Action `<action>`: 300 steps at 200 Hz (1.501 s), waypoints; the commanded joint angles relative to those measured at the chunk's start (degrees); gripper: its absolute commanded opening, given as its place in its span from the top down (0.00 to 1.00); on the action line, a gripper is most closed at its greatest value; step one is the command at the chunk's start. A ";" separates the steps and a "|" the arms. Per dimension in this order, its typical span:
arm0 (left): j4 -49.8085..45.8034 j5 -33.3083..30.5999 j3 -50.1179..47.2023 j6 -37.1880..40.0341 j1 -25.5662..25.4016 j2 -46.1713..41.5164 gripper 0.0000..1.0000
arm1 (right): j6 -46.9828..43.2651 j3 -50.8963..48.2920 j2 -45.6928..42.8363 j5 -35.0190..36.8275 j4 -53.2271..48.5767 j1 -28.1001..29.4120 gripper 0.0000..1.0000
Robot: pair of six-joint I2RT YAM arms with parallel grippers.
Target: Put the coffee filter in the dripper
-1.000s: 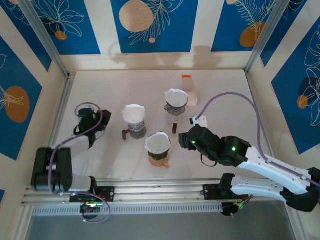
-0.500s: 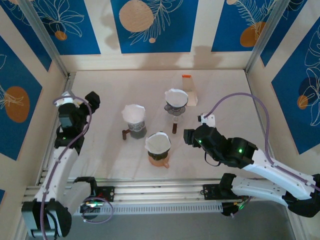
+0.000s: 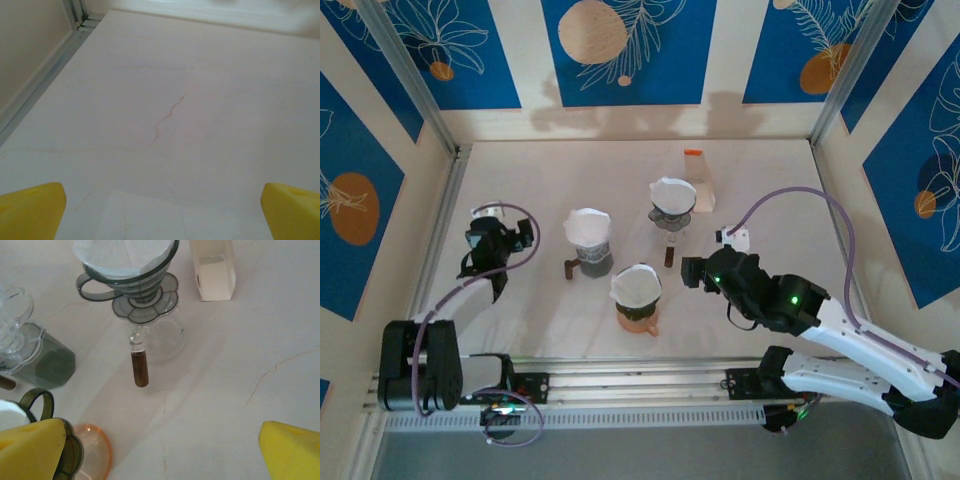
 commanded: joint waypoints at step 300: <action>35.13 -3.74 -7.38 9.18 -6.58 18.18 0.00 | -35.11 -29.00 39.67 -37.04 93.72 -54.98 0.01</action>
